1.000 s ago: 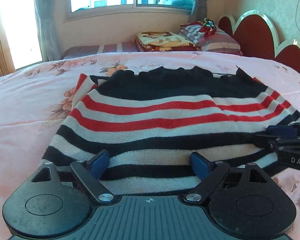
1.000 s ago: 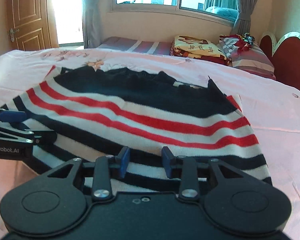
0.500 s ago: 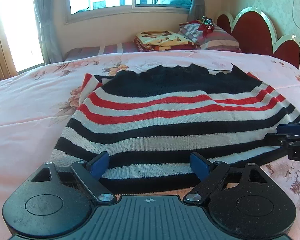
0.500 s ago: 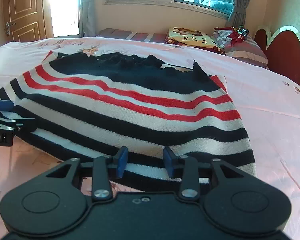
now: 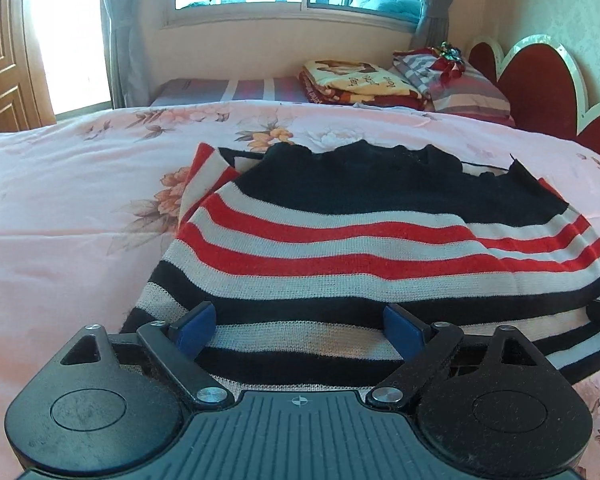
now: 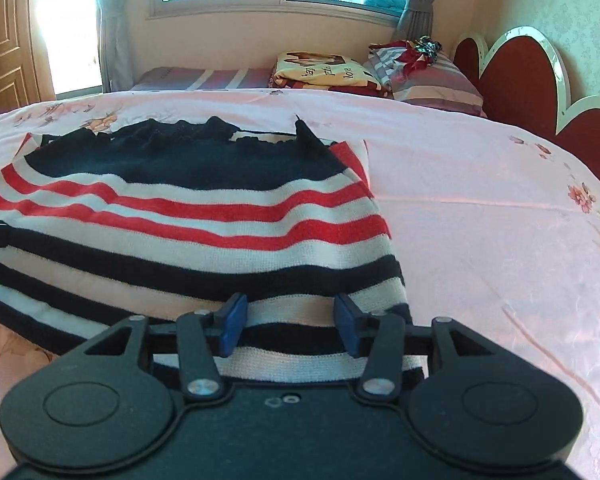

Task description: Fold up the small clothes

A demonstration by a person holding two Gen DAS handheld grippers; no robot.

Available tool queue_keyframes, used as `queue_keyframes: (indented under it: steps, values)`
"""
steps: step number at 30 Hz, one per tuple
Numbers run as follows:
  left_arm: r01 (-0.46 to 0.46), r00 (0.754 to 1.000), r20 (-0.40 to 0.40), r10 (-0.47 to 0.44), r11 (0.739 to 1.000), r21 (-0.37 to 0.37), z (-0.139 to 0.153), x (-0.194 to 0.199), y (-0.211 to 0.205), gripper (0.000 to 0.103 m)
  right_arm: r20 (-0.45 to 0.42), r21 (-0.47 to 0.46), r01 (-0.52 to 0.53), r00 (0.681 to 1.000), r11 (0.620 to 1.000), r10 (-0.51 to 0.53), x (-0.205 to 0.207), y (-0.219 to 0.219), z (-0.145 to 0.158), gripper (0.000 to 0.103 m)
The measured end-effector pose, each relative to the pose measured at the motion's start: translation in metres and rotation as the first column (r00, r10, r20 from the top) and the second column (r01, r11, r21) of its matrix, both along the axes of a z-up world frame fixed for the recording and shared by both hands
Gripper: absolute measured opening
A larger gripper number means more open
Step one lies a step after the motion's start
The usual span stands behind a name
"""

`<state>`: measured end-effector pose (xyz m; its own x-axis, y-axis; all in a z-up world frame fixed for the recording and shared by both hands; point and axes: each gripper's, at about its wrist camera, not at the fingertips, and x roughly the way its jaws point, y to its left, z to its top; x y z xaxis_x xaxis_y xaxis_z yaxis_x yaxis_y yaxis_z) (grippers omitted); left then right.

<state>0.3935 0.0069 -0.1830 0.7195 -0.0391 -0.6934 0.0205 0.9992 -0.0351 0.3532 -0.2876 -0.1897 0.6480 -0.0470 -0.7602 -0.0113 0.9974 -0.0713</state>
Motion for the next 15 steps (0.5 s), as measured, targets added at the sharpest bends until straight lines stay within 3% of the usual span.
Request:
queue_keyframes:
  steps: [8,12,15]
  values:
    - [0.014,1.000,0.019,-0.015,1.000,0.017,-0.006,-0.013,0.004,0.092,0.013,0.013,-0.011,1.000,1.000,0.011,-0.006,-0.005,-0.005,0.046]
    - [0.011,0.999,0.030,-0.012,0.999,0.040,0.005,-0.016,0.001,0.092,-0.015,0.008,-0.009,1.000,1.000,0.009,-0.003,-0.002,0.002,0.047]
    - [0.057,0.995,0.082,-0.062,0.996,0.064,0.018,-0.020,-0.007,0.092,0.020,0.057,-0.004,1.000,0.998,0.003,-0.003,0.000,0.016,0.047]
